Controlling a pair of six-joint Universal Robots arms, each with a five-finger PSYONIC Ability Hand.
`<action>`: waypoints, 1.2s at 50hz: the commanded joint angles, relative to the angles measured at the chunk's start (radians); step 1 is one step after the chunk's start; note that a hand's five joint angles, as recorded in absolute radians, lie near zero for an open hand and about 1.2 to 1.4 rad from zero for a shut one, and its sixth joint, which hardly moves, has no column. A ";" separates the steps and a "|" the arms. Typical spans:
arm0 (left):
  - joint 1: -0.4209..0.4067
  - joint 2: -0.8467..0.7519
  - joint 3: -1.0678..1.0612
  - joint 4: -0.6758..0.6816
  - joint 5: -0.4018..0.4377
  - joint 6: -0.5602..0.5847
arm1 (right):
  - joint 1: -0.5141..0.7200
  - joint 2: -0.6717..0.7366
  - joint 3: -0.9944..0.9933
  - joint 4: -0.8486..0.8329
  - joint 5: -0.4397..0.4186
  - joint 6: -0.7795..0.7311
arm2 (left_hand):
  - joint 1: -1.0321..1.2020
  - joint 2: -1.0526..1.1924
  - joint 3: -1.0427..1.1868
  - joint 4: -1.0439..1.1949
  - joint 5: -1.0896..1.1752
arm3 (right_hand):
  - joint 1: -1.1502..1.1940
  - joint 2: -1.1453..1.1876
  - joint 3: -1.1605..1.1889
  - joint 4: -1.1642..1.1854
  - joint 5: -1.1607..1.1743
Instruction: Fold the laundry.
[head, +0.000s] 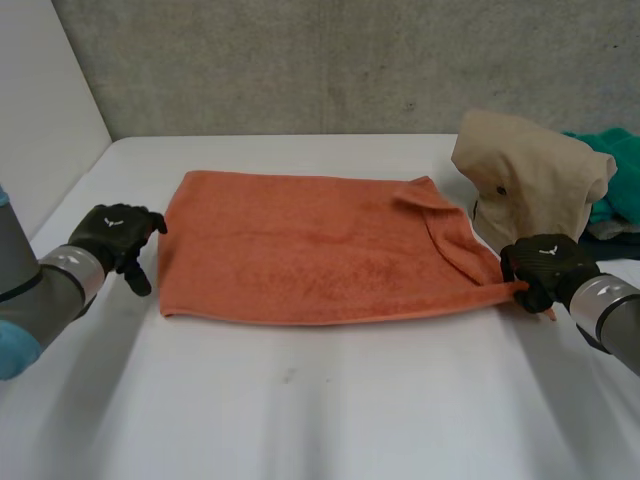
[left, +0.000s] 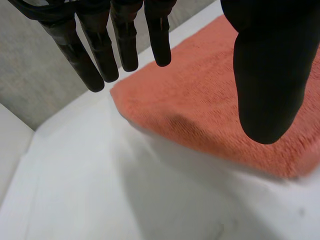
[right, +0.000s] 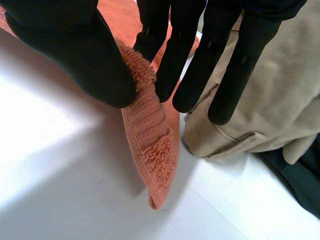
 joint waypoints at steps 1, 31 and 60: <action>0.043 -0.022 -0.026 -0.085 0.119 0.022 | -0.013 0.003 -0.027 0.007 0.002 0.071 | 0.159 0.167 0.164 0.176 0.181 | 0.277 0.213 0.209 0.199 0.208; -0.044 -0.072 0.112 -0.141 0.070 0.108 | -0.010 -0.085 -0.008 0.070 -0.004 0.055 | 1.004 1.013 1.010 1.021 1.026 | 0.277 0.213 0.209 0.199 0.208; -0.134 0.015 0.277 -0.433 -0.122 0.539 | 0.042 -0.094 -0.302 0.700 -0.003 -0.498 | 1.004 1.013 1.010 1.021 1.026 | 0.277 0.213 0.209 0.199 0.208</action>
